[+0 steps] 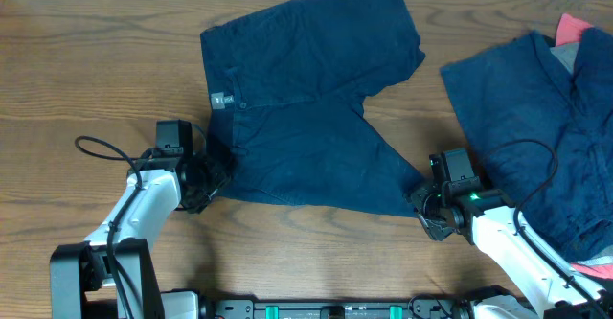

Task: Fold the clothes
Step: 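Hold the bottom hem corners with both grippers, then lift the bottom hem with both grippers and fold it up over the waistband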

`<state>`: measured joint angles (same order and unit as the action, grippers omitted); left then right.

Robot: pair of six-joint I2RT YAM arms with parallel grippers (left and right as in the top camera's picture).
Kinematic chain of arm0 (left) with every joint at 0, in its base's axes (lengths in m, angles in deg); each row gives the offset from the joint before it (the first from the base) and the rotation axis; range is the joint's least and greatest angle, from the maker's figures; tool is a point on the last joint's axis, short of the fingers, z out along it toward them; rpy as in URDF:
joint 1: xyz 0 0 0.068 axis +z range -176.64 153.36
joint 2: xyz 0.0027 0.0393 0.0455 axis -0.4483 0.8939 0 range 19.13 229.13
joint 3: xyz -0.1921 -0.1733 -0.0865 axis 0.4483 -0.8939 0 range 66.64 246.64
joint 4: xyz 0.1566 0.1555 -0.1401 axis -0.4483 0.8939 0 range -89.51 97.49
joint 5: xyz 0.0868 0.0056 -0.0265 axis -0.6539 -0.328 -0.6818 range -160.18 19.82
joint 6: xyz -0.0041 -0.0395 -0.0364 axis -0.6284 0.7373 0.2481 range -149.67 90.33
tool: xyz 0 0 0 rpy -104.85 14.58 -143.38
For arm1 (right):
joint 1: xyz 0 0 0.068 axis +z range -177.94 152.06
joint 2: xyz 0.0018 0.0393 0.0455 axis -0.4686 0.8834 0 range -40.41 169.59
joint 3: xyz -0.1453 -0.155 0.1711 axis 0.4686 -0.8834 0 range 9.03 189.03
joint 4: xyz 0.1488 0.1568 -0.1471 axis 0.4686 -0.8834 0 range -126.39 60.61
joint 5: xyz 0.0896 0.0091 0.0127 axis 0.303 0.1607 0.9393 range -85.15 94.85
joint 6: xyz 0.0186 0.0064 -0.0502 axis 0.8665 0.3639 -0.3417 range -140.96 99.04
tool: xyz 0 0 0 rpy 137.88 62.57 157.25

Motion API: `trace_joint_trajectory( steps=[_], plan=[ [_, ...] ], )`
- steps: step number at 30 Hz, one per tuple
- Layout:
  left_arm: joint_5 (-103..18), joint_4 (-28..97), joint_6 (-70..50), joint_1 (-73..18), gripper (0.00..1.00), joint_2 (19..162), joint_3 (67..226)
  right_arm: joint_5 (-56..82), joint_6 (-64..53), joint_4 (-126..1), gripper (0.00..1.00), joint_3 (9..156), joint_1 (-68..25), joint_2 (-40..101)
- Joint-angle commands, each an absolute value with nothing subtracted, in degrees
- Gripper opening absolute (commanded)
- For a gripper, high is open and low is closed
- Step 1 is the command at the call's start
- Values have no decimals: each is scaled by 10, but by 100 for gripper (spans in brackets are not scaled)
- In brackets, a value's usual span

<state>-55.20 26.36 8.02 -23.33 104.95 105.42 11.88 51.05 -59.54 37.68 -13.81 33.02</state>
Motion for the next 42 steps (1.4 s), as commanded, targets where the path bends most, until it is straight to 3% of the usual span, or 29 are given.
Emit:
trace_joint_trajectory(
  steps=[1, 2, 5, 6, 10, 13, 23, 42],
  plan=[
    [-578, 258, 81, -232, 49, 1064, 1036, 99, 513, -601, 59, 365, -141, 334],
    [-578, 259, 81, -232, 37, 1064, 1036, 96, 513, -599, 60, 365, -141, 334],
    [-578, 266, 81, -232, 19, 1064, 1036, 96, 512, -590, 58, 365, -141, 334],
    [-578, 270, 81, -232, 8, 1064, 1036, 96, 513, -589, 56, 365, -141, 334],
    [-578, 292, 74, -232, 6, 1064, 1036, 96, 512, -590, 18, 365, -141, 334],
    [-578, 308, 57, -232, 6, 1063, 1036, 96, 512, -588, 1, 365, -141, 334],
    [-578, 388, -3, -232, 6, 995, 1037, 98, 424, -610, 1, 379, -141, 317],
    [-552, 638, -54, -232, 6, 580, 1100, -6, 282, -930, 1, 649, -170, 161]
  ],
)
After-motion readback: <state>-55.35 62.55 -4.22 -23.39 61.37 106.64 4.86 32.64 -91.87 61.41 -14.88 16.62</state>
